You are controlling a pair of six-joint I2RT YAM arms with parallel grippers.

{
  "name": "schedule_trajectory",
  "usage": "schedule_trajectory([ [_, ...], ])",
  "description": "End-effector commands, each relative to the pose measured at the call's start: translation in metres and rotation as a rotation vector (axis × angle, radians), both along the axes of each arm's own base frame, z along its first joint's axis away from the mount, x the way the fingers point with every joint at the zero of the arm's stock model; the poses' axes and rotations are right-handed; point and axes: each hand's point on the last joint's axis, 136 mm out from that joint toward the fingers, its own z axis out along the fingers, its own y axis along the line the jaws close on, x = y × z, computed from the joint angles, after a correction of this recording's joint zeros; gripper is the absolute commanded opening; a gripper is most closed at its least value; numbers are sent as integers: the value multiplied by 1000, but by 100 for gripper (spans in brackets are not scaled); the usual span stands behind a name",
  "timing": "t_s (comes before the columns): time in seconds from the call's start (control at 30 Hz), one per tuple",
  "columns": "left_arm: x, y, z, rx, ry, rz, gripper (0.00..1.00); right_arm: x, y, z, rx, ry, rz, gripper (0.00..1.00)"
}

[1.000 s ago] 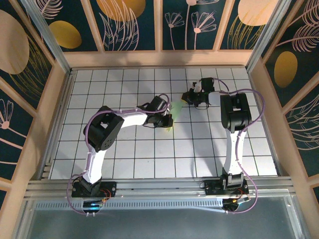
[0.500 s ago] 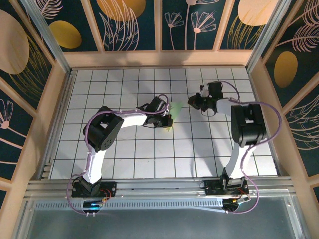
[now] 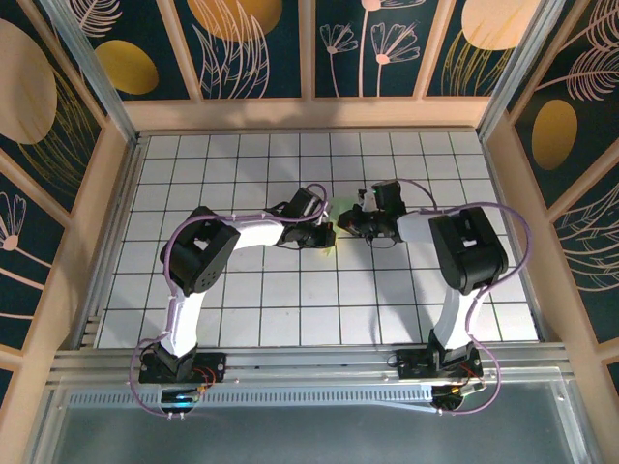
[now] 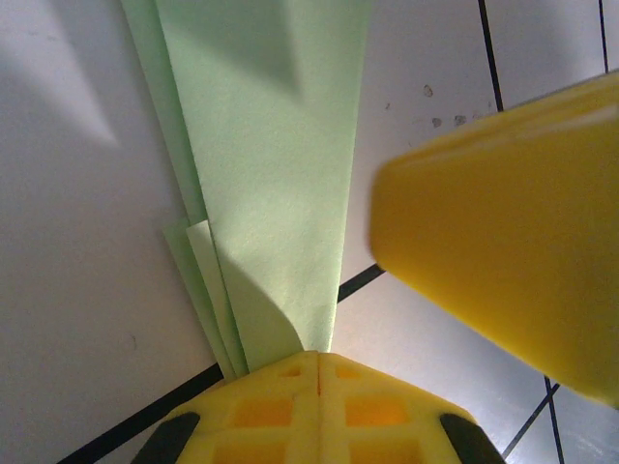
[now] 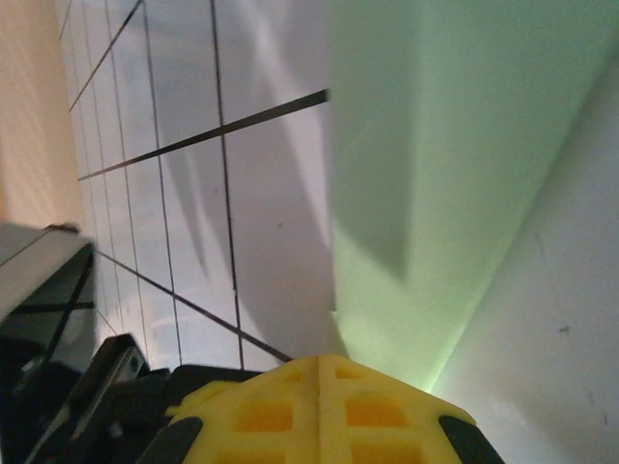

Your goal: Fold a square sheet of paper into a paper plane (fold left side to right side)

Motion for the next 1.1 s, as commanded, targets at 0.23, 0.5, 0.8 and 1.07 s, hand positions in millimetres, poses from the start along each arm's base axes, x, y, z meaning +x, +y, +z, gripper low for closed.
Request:
schedule_trajectory([
  [0.23, -42, 44, -60, 217, 176, 27, 0, -4, 1, -31, -35, 89, -21, 0],
  [0.5, -44, 47, -64, 232, 185, 25, 0, 40, -31, -30, -127, 13, -79, 0],
  [0.8, -39, 33, -48, 150, 166, 23, 0, 89, -55, -32, -158, -41, -110, 0],
  [1.07, -6, -2, 36, -56, -6, 20, 25, 102, -61, 43, -202, -191, -126, 12],
])
